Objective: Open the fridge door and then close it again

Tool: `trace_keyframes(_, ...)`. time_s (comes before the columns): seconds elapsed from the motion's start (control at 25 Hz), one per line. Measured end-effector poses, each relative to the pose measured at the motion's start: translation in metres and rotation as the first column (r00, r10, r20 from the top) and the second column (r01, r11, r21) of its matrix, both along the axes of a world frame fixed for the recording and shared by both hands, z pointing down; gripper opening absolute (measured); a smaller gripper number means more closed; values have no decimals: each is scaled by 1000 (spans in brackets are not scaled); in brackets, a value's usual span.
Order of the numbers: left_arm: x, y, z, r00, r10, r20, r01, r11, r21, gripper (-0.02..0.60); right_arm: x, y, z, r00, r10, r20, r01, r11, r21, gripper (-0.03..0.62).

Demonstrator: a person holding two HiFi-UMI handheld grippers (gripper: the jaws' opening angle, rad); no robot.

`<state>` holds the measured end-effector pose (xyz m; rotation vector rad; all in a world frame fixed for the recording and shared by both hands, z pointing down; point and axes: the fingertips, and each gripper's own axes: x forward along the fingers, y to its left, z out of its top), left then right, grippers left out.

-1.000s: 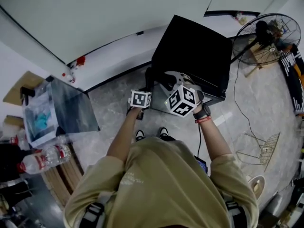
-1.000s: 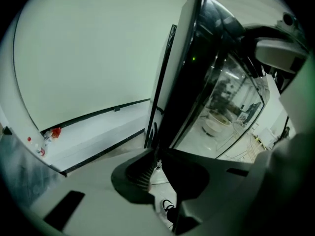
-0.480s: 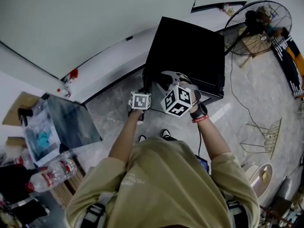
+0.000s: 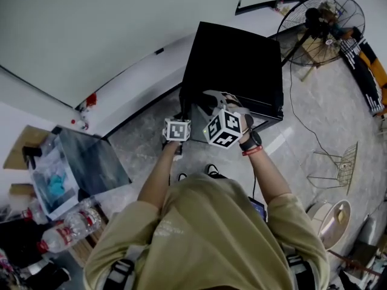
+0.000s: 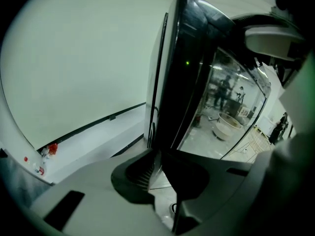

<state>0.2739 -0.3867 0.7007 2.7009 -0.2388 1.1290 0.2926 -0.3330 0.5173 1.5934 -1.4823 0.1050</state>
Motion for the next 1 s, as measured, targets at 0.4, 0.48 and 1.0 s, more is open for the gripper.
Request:
trace_keyframes(0.4, -13, -4, -36, 995, 46, -83, -44, 999, 25, 60, -4, 4, -15, 996, 53, 74, -61, 992, 111, 166)
trace_keyframes(0.48, -16, -6, -57, 990, 40, -133, -37, 999, 23, 60, -4, 6, -25, 985, 89, 147, -114, 979, 172, 155)
trace_keyframes(1.0, -42, -15, -190, 893, -52, -448, 96, 992, 78, 32, 3, 35, -76, 849, 254, 463, -459, 789, 409, 80)
